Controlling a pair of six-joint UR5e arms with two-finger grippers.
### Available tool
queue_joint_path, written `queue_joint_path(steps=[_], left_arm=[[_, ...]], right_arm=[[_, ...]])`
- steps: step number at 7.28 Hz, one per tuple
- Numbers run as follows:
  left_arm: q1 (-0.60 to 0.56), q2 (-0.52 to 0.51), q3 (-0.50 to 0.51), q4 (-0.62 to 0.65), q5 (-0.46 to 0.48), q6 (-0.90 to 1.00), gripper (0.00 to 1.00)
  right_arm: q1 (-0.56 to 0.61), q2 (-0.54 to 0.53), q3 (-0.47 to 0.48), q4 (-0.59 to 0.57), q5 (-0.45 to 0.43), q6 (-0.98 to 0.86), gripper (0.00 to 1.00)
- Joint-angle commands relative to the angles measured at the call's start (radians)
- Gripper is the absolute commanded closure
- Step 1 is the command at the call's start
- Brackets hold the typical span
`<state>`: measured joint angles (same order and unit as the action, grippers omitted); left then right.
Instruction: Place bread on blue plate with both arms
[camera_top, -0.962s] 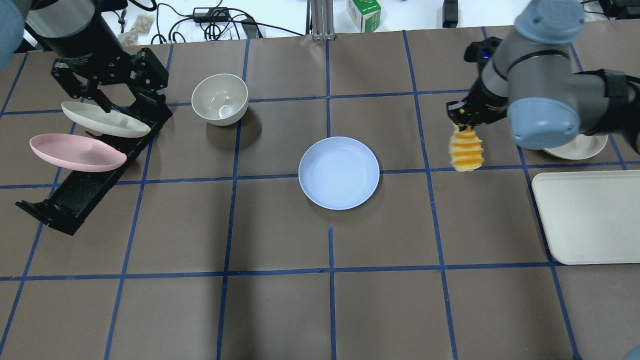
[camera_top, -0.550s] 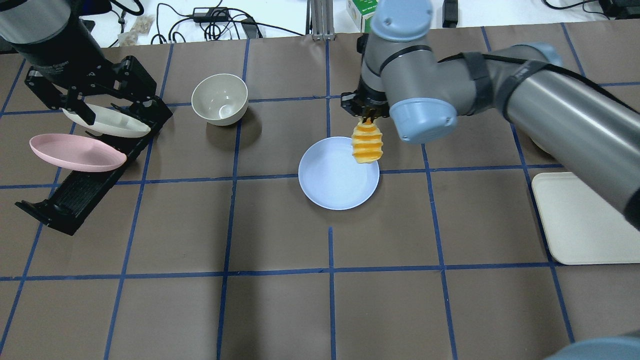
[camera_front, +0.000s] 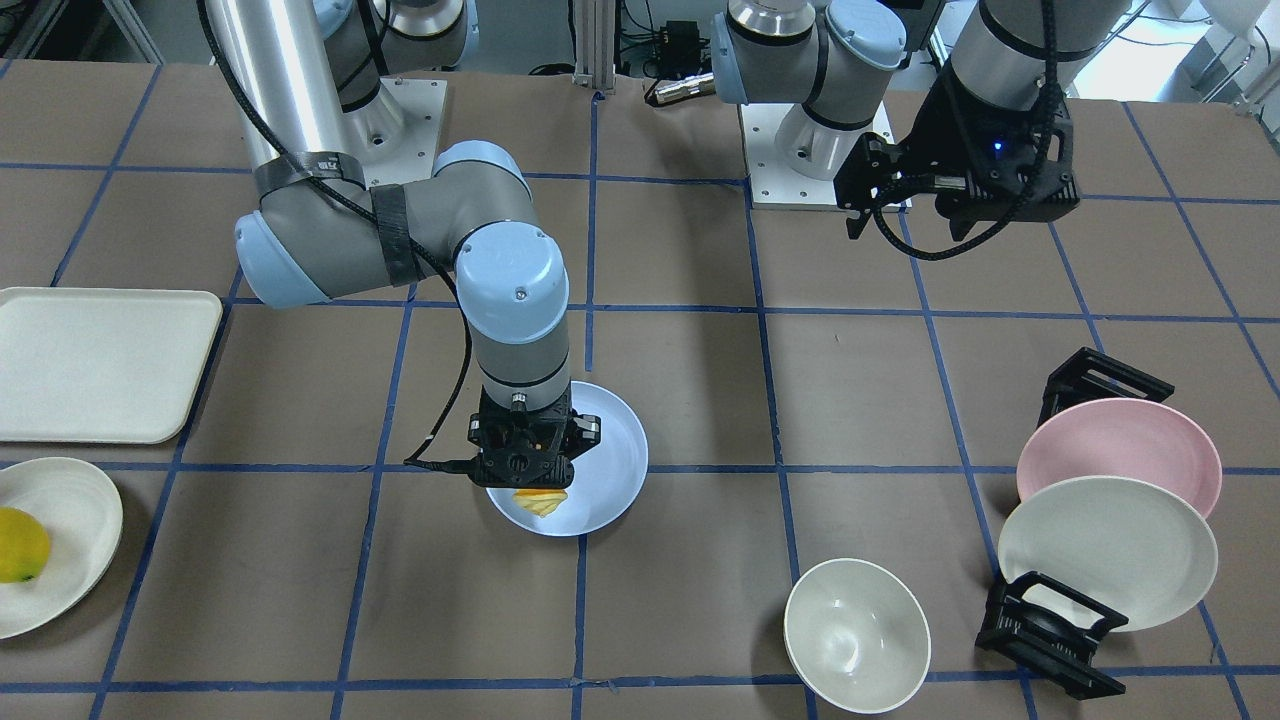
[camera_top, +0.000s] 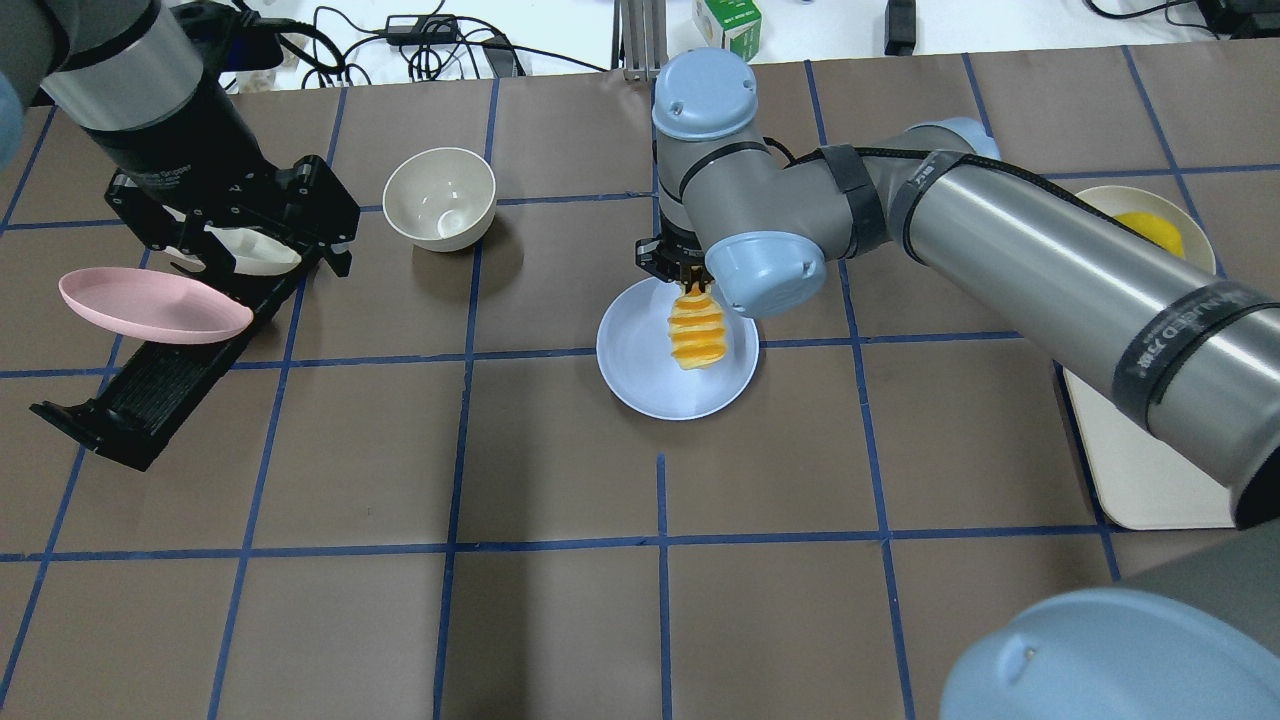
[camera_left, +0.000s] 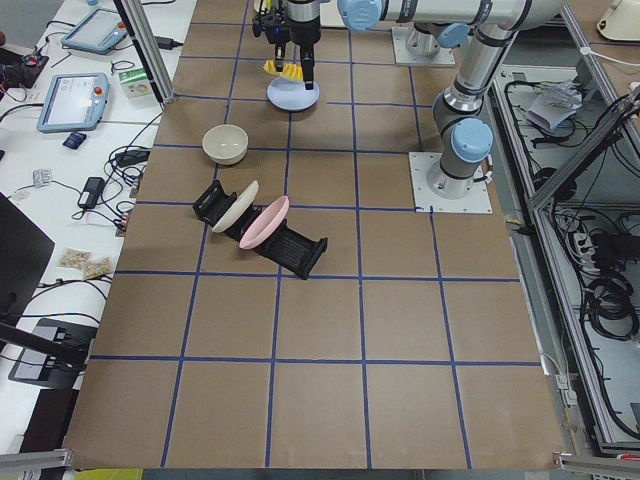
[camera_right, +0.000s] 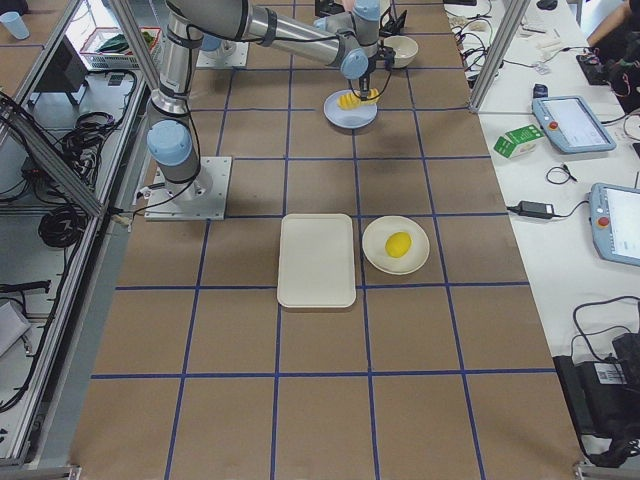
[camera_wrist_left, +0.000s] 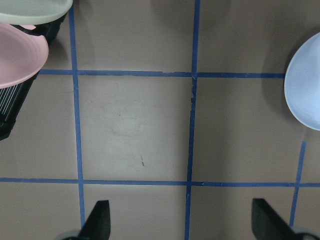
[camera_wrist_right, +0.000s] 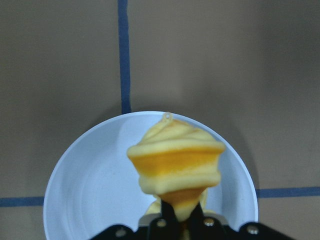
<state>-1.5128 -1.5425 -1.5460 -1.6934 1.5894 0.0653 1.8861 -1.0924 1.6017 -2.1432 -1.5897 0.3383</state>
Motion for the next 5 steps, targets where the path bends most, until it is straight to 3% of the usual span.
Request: queue_joint_path(steps=[1,2,3,4,5], left_arm=[[-0.009,0.004,-0.003,0.000,0.006,0.004,0.00],[-0.009,0.002,-0.003,0.000,0.006,0.004,0.00],[-0.007,0.004,-0.003,0.000,0.006,0.004,0.00],[-0.009,0.004,-0.003,0.003,0.001,0.004,0.00],[-0.004,0.002,-0.005,0.001,-0.002,0.007,0.00]], right_arm=[[0.001,0.028,0.006,0.009,0.001,-0.005,0.70],[0.001,0.029,0.010,0.003,0.001,-0.007,0.49],[-0.001,0.031,0.024,0.002,-0.003,-0.007,0.17],[-0.001,0.029,0.041,-0.003,0.001,-0.005,0.00],[-0.005,0.028,0.046,0.009,0.001,-0.007,0.00]])
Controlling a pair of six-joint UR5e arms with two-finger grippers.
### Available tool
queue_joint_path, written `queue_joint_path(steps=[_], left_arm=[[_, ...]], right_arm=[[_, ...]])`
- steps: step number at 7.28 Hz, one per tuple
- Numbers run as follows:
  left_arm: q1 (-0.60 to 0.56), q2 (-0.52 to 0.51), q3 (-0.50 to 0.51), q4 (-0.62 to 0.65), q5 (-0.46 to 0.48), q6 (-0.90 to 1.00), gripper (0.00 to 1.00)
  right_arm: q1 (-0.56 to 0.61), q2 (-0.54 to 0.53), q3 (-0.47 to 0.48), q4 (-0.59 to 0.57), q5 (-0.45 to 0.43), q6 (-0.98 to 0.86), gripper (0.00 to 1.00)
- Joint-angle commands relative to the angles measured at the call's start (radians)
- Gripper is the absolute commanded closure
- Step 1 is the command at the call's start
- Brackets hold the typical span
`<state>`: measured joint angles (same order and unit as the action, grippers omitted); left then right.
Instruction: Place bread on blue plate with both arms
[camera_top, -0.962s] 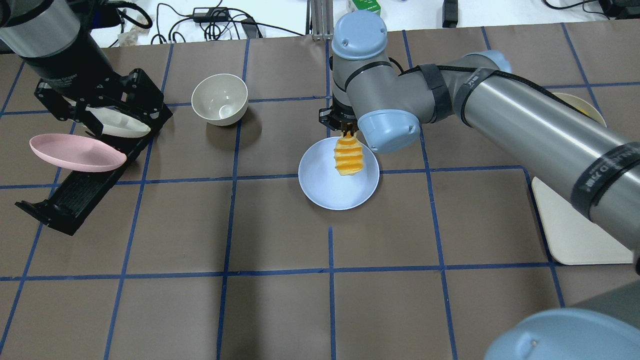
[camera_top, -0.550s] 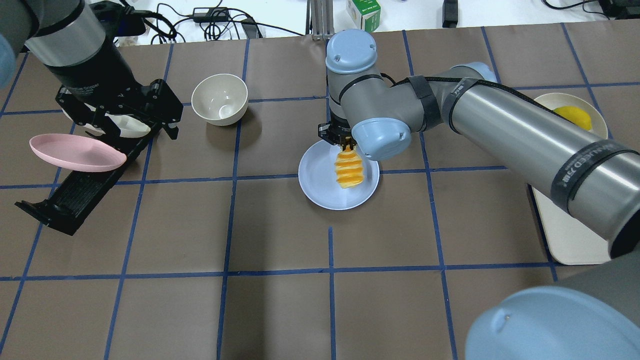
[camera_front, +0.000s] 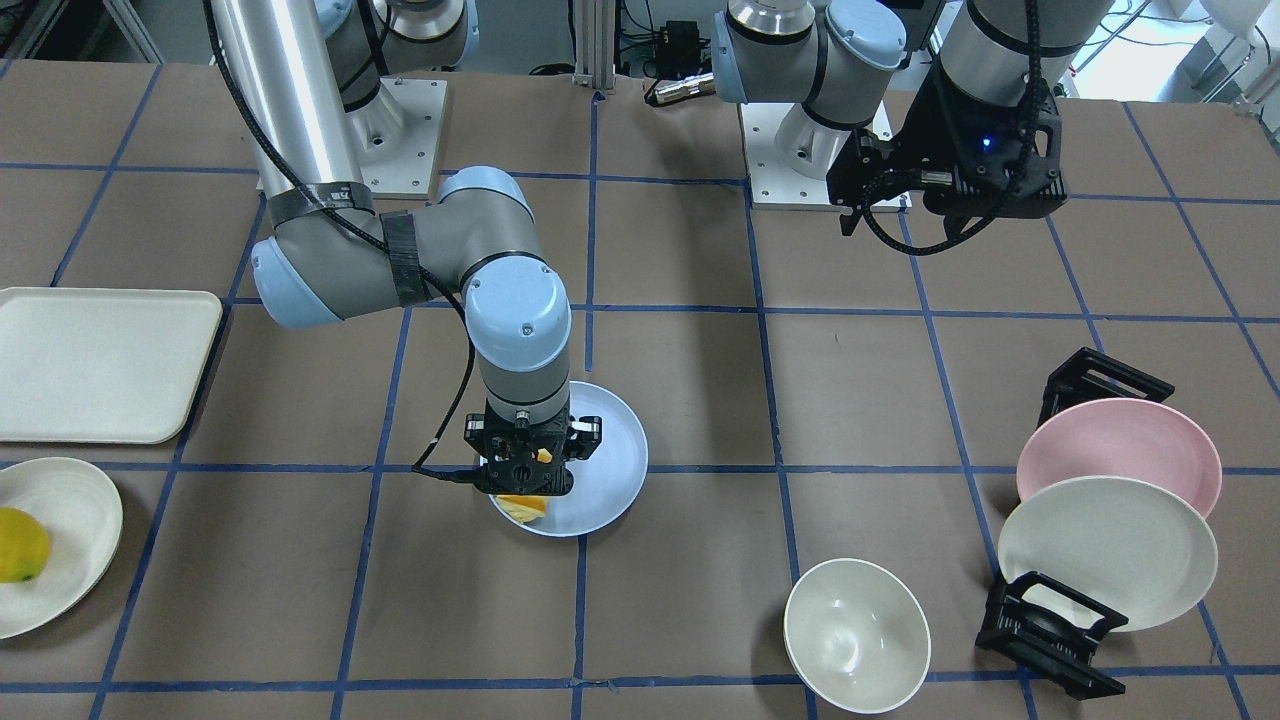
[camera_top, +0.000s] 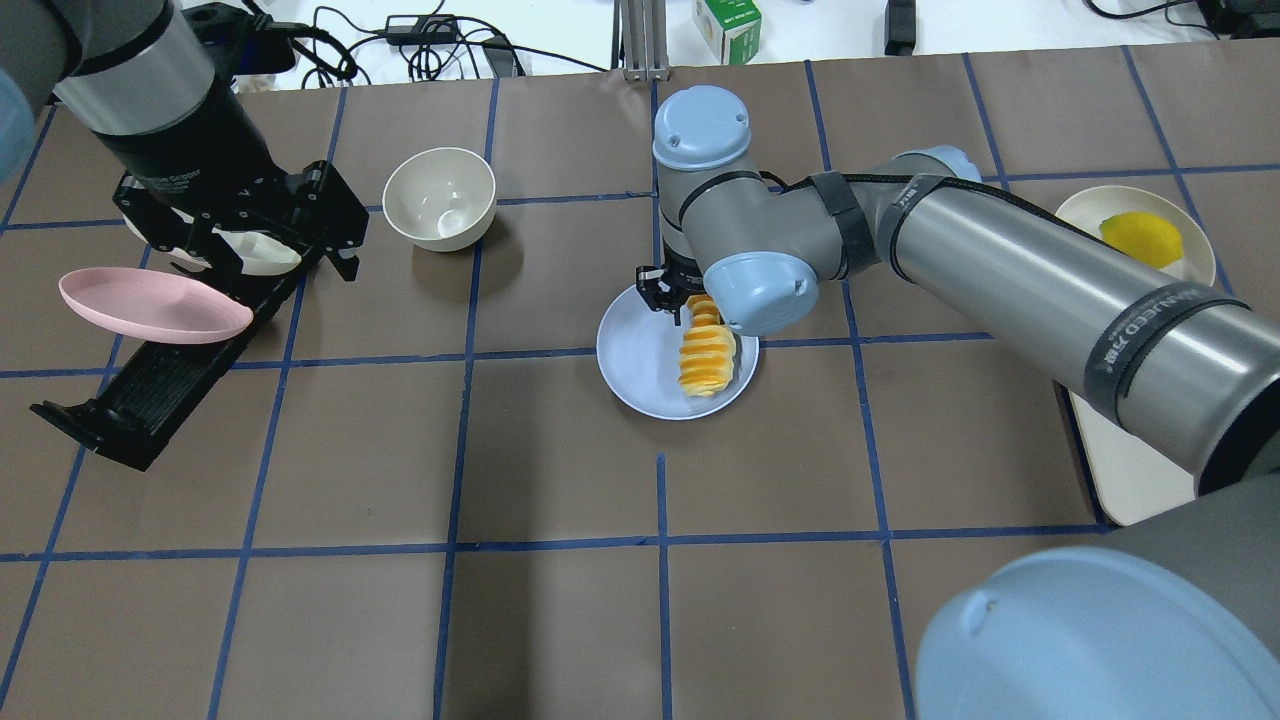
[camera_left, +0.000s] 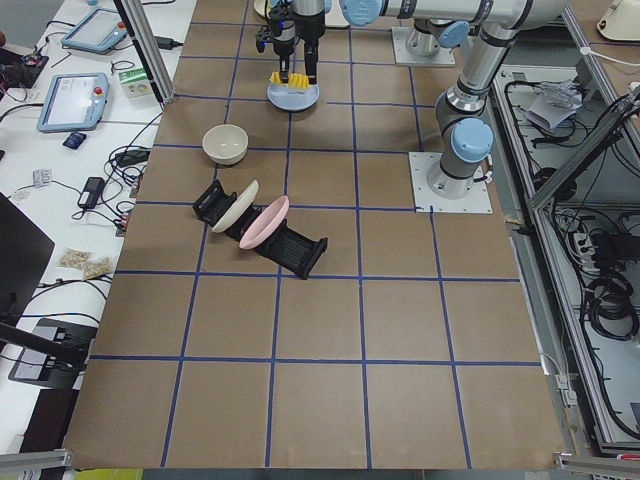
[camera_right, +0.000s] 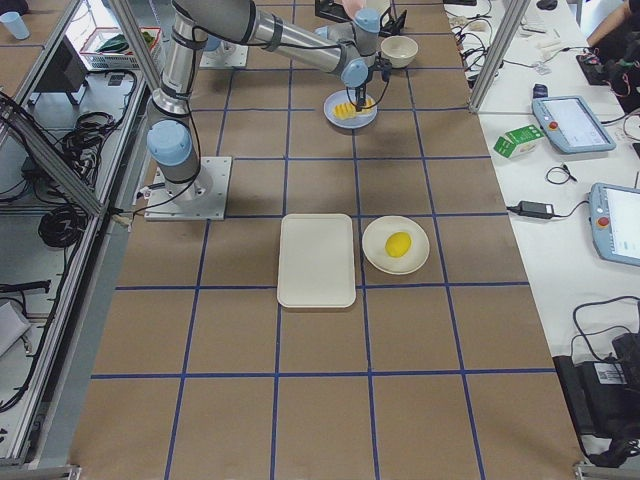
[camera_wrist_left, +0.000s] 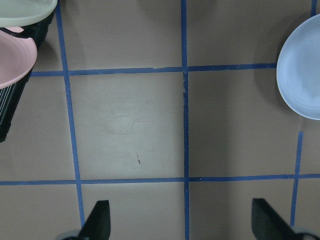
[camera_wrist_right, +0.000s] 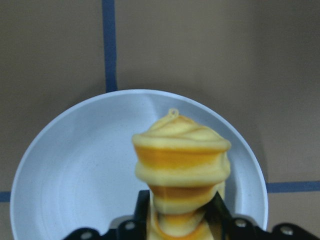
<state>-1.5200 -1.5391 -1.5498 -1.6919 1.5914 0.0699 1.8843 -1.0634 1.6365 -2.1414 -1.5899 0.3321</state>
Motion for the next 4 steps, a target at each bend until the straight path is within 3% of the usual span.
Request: queue_joint_path(steps=[1,2,4], left_arm=[[0.003,0.001,-0.010,0.001,-0.004,0.016,0.00],[0.009,0.005,-0.022,0.001,-0.001,0.066,0.00],[0.032,0.011,-0.039,0.020,-0.002,0.077,0.00]], right_arm=[[-0.008,-0.007,-0.012,0.006,0.011,0.001,0.00],[-0.023,-0.021,-0.045,0.044,0.010,-0.001,0.00],[-0.120,-0.102,-0.163,0.269,0.002,-0.113,0.00]])
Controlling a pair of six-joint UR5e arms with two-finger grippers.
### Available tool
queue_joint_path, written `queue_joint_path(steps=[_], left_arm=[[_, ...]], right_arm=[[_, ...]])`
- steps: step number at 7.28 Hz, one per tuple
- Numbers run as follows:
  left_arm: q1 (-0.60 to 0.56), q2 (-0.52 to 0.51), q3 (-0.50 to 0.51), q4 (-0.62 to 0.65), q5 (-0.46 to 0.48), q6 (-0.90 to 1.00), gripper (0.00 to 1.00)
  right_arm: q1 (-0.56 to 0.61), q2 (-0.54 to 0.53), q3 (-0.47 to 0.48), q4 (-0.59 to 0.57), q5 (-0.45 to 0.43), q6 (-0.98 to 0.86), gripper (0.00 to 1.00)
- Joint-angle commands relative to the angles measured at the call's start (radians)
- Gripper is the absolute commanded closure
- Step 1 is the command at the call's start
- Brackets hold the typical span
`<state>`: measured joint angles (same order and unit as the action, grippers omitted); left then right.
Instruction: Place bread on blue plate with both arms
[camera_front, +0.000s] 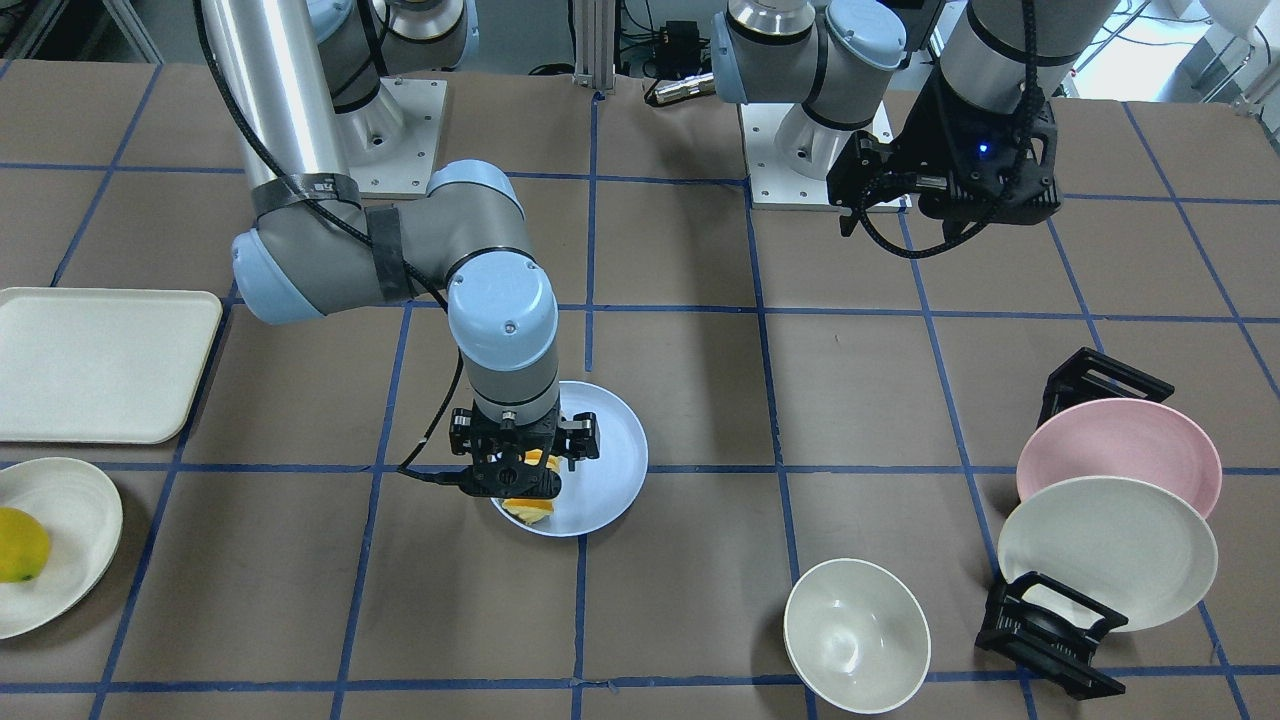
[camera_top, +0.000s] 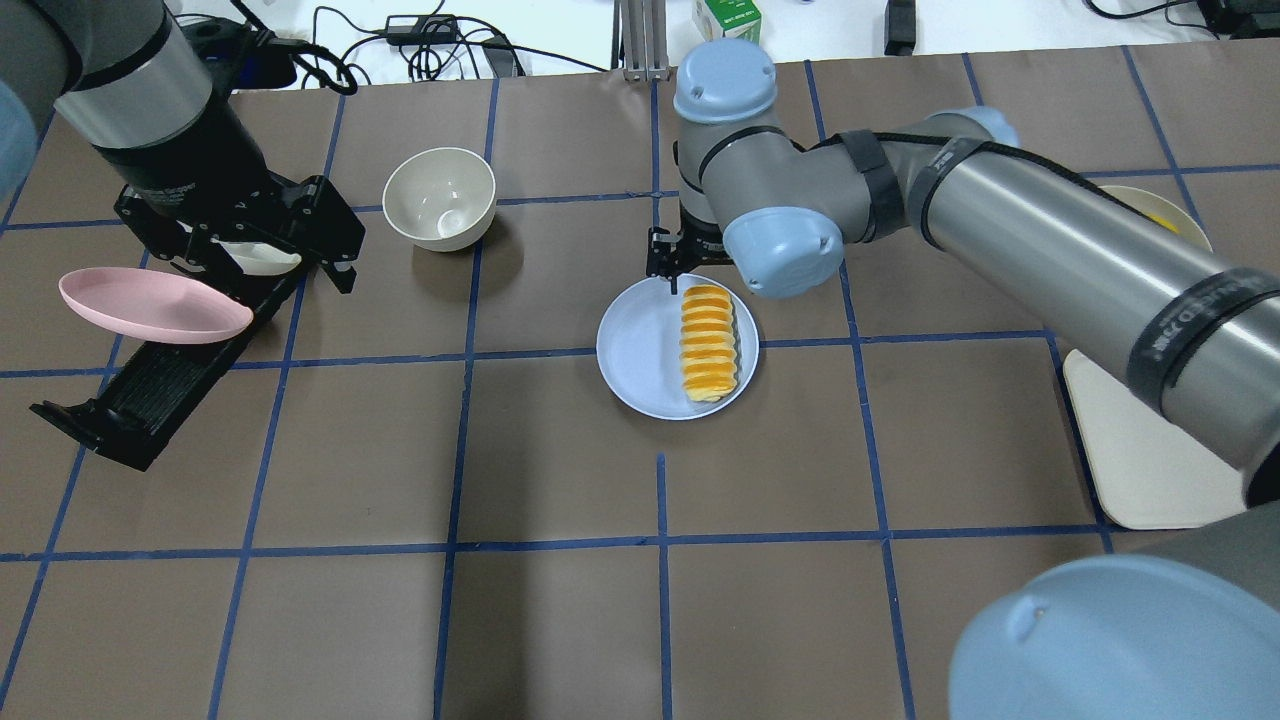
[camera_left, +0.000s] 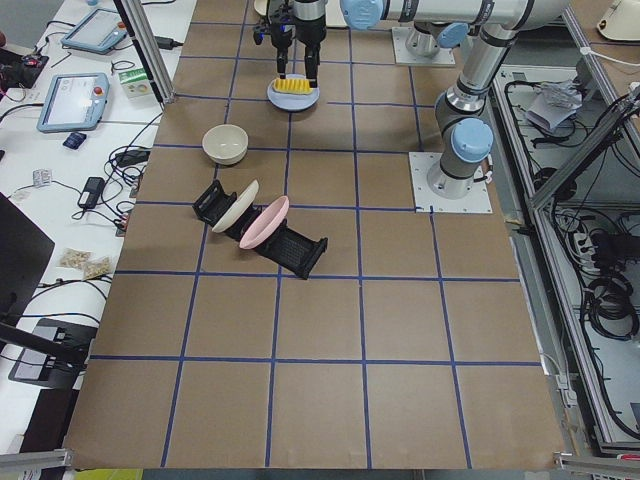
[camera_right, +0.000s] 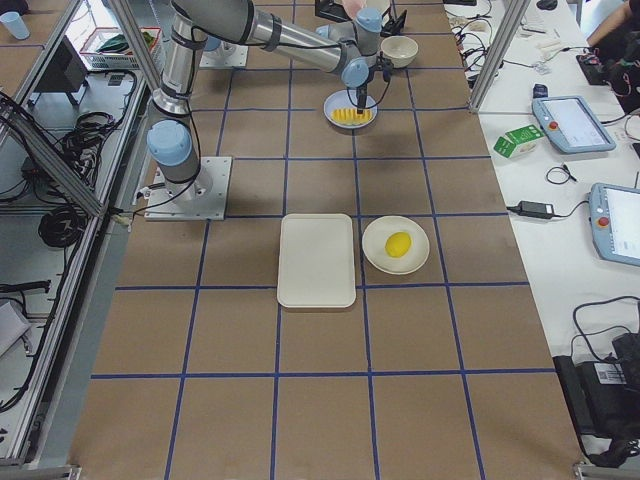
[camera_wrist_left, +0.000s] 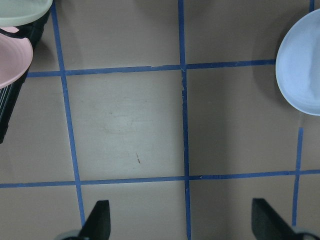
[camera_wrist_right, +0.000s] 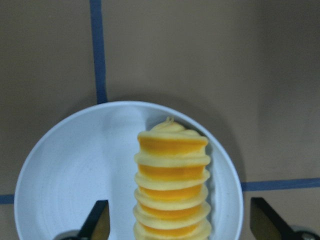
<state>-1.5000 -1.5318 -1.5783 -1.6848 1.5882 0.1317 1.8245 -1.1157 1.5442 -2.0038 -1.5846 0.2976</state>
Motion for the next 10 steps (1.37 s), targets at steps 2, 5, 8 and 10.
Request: queue_joint_path(steps=[2,5,8,10], left_arm=[[0.012,0.004,-0.012,0.017,0.001,-0.007,0.00],[0.009,0.010,-0.014,0.017,0.000,-0.058,0.00],[0.010,0.010,-0.012,0.019,0.001,-0.055,0.00],[0.009,0.012,-0.012,0.019,0.000,-0.055,0.00]], right_arm=[[-0.140,-0.216,-0.055,0.334,-0.009,-0.196,0.00],[-0.166,-0.491,0.162,0.262,-0.075,-0.244,0.00],[-0.214,-0.506,0.106,0.281,-0.046,-0.248,0.00],[-0.223,-0.498,0.109,0.278,-0.043,-0.294,0.00]])
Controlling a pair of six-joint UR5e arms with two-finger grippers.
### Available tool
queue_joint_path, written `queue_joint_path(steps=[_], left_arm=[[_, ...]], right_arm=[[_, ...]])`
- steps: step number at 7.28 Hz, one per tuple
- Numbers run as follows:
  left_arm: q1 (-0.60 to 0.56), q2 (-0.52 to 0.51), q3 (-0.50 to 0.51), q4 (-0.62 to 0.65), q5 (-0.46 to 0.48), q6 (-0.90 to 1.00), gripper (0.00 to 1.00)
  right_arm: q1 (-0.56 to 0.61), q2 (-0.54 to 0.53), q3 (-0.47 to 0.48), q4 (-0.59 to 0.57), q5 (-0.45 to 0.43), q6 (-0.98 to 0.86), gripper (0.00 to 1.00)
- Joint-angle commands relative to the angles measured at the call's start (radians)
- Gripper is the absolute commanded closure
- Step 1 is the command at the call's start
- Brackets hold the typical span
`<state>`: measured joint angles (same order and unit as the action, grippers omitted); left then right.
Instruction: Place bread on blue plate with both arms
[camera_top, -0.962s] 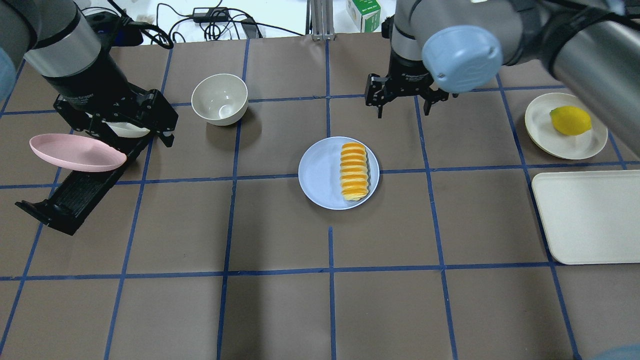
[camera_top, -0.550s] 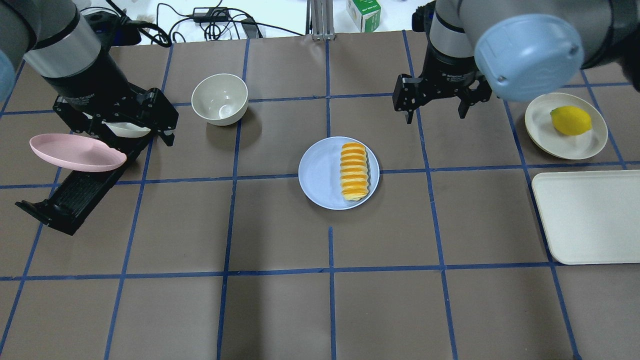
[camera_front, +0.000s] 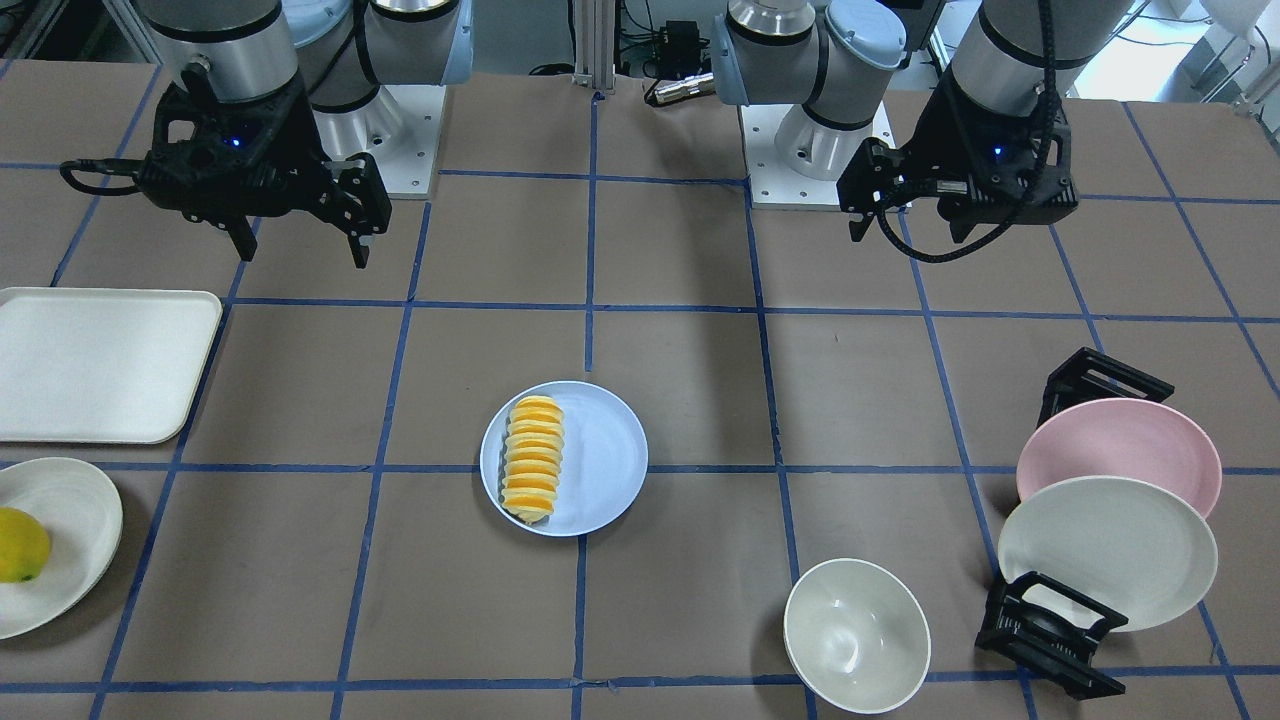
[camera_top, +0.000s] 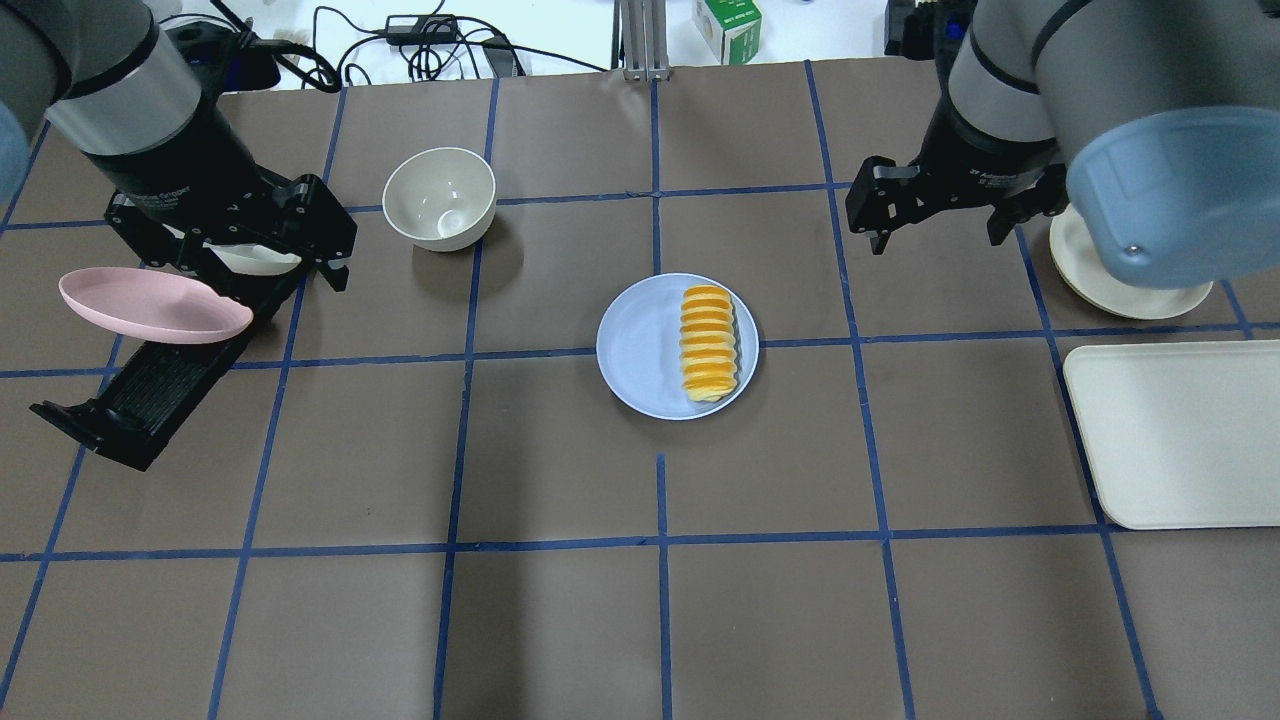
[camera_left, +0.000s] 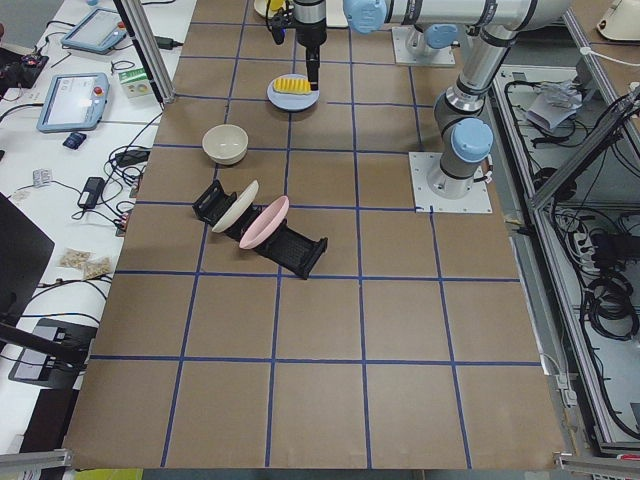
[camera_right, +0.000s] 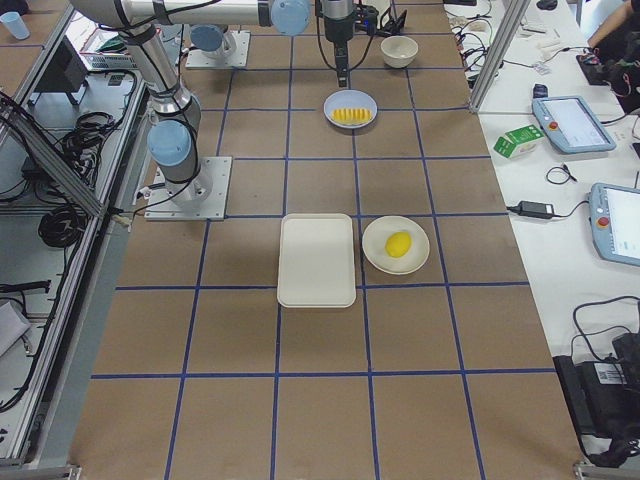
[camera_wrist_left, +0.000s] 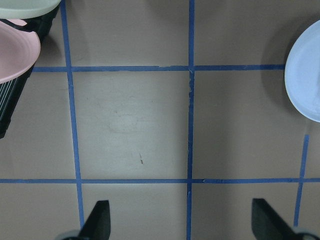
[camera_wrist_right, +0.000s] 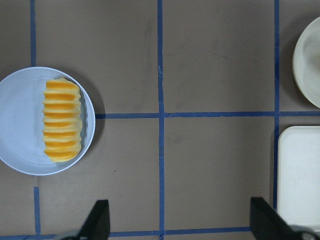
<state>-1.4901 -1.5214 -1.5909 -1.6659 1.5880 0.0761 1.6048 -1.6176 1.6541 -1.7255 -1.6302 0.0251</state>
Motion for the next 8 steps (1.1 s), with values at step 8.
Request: queue_joint_path(steps=[8], left_arm=[[0.001,0.000,-0.001,0.044,0.001,-0.001,0.00]], right_arm=[[-0.029,0.065,-0.064,0.000,0.050,-0.024,0.00]])
